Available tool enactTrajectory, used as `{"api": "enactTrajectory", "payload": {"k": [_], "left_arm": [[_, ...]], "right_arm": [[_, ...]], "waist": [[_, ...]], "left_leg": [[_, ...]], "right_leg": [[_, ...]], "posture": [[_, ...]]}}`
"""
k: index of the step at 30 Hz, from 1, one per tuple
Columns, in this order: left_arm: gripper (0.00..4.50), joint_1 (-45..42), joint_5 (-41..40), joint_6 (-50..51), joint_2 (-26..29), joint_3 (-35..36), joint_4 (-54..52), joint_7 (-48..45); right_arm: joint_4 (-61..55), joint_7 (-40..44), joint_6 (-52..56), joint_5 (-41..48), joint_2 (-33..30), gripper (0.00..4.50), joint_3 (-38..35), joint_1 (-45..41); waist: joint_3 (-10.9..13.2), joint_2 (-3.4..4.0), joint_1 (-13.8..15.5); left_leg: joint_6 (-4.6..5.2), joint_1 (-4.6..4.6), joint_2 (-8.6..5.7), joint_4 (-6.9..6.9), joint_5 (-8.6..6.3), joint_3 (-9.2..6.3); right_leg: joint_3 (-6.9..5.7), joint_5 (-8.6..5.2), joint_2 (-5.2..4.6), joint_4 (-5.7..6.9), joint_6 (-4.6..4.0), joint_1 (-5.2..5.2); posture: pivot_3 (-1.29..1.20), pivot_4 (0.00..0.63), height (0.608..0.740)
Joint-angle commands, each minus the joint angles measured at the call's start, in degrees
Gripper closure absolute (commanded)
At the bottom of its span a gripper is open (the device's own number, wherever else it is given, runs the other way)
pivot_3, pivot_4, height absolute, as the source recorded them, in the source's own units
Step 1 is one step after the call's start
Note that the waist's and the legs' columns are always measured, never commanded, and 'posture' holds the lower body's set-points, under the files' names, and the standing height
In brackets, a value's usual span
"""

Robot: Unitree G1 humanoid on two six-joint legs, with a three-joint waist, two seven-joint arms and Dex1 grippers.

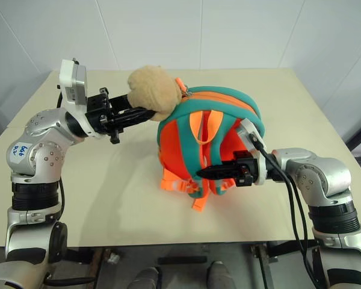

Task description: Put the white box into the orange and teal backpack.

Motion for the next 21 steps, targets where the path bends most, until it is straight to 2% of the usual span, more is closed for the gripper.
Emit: {"api": "enactTrajectory", "payload": {"k": [1, 2, 6, 9, 11, 17, 21], "left_arm": [[3.88, 1.21, 0.79, -0.05, 5.06, 0.45, 2.30, -3.51], [4.01, 1.27, 2.10, -1.19, 6.81, -0.03, 4.18, -4.78], [4.01, 1.75, 11.31, -13.53, 12.98, -2.45, 13.49, -8.03], [4.01, 4.13, 14.84, -18.73, 15.40, -4.98, 18.24, -11.54], [4.01, 5.03, 15.94, -20.75, 14.42, -6.13, 21.46, -12.05], [4.01, 5.89, 18.21, -23.70, 6.18, -10.40, 26.89, -11.58], [4.01, 7.14, 21.36, -27.01, 2.05, -13.66, 32.22, -12.15]], "right_arm": [[-2.03, -0.20, -0.63, 1.31, 0.31, 4.50, -0.71, 0.46], [-2.15, -0.31, -0.62, 1.34, 0.33, 4.50, -0.79, 0.61], [-3.58, -1.25, -0.51, 1.66, 0.15, 4.50, -1.49, 1.88], [-5.00, -2.82, -0.01, 2.62, -0.22, 4.50, -2.93, 3.29], [-6.00, -3.83, 0.25, 3.26, -0.50, 4.50, -3.71, 4.53], [-10.70, -8.54, 2.13, 6.35, -0.50, 4.50, -6.07, 8.12], [-13.28, -12.73, -0.44, 4.93, 0.27, 4.50, -7.21, 10.35]], "waist": [[0.00, 0.00, -0.22], [0.00, 0.00, -0.19], [0.00, 0.00, -0.12], [0.00, 0.00, 0.04], [-0.01, 0.01, 0.20], [-0.01, -0.01, 0.43], [-0.01, -0.01, 0.40]], "left_leg": [[0.00, 0.03, 0.00, -0.04, 0.00, 0.01], [0.00, 0.05, 0.01, -0.07, 0.00, 0.01], [0.00, 0.06, 0.01, -0.08, 0.00, 0.03], [0.00, 0.08, 0.01, -0.12, 0.00, 0.05], [0.00, 0.11, 0.00, -0.18, 0.00, 0.05], [0.01, 0.10, 0.00, -0.19, 0.00, 0.02], [0.01, 0.11, 0.00, -0.23, 0.00, 0.01]], "right_leg": [[0.00, 0.00, 0.00, 0.00, -0.01, 0.00], [0.00, -0.01, 0.00, 0.00, -0.02, 0.00], [0.00, -0.02, 0.00, -0.02, -0.03, 0.01], [0.00, -0.02, -0.01, -0.06, -0.04, 0.01], [0.00, -0.03, -0.02, -0.09, -0.05, 0.03], [0.00, -0.03, -0.02, -0.09, -0.05, 0.07], [0.00, -0.03, -0.02, -0.10, -0.05, 0.07]], "posture": [[0.00, 0.150, 0.740], [0.00, 0.150, 0.740], [0.00, 0.150, 0.740], [0.00, 0.150, 0.740], [0.00, 0.150, 0.740], [0.00, 0.150, 0.740], [0.00, 0.150, 0.740]]}}
